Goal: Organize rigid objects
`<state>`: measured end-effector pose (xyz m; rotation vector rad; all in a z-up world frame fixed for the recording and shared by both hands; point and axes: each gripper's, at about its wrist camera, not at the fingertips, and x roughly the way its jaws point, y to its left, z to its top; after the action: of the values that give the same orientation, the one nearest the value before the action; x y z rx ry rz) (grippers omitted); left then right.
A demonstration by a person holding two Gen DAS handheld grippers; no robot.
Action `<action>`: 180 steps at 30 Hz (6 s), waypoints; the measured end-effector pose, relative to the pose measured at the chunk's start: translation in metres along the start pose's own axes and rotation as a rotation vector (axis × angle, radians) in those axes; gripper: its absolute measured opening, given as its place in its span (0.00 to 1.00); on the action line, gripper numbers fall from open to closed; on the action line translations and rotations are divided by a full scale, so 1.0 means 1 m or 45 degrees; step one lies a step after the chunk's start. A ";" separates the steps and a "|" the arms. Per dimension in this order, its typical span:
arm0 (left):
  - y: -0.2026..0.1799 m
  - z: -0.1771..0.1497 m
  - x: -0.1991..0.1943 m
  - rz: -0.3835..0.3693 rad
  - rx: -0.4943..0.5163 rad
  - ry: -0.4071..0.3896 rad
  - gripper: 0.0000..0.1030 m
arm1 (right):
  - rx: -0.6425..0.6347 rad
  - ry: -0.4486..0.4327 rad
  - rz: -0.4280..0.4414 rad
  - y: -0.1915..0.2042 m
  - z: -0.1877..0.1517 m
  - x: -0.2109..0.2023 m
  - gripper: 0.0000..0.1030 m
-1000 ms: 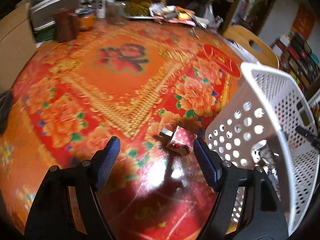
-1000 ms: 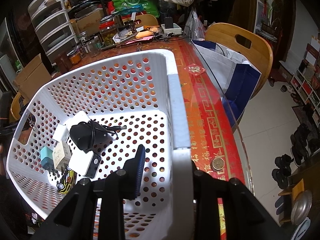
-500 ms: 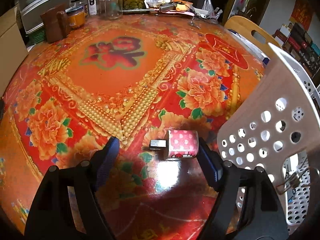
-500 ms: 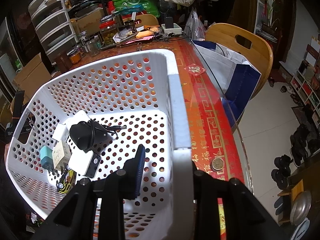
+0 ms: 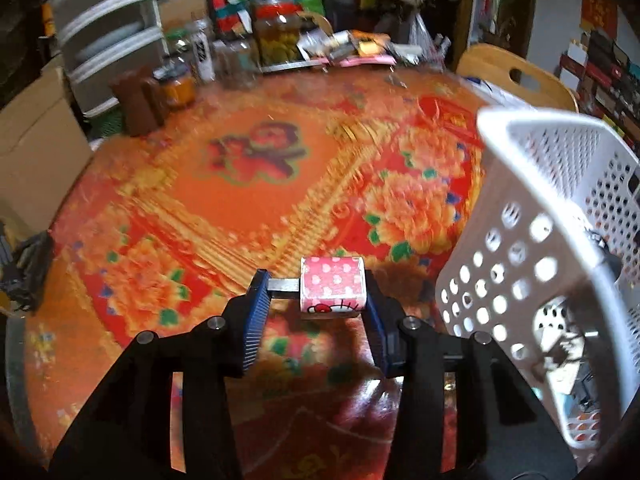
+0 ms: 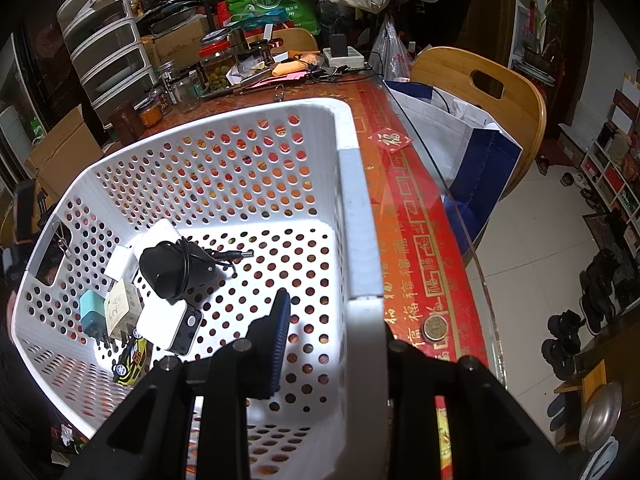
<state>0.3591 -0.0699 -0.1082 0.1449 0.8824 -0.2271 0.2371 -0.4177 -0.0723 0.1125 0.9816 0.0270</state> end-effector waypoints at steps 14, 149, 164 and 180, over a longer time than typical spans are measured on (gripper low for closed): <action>-0.050 0.042 -0.127 0.086 0.203 -0.254 0.40 | -0.008 0.000 0.001 0.001 0.000 0.000 0.28; -0.122 -0.137 -0.311 -0.065 0.008 -0.363 1.00 | -0.021 -0.518 0.018 0.142 -0.173 -0.217 1.00; -0.123 -0.137 -0.312 -0.065 0.010 -0.361 1.00 | -0.025 -0.517 0.020 0.143 -0.174 -0.217 1.00; -0.122 -0.138 -0.310 -0.068 0.012 -0.358 1.00 | -0.026 -0.517 0.019 0.143 -0.174 -0.217 1.00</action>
<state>0.0340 -0.1154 0.0424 0.0958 0.6063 -0.2936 -0.0236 -0.2772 0.0269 0.1018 0.5744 0.0269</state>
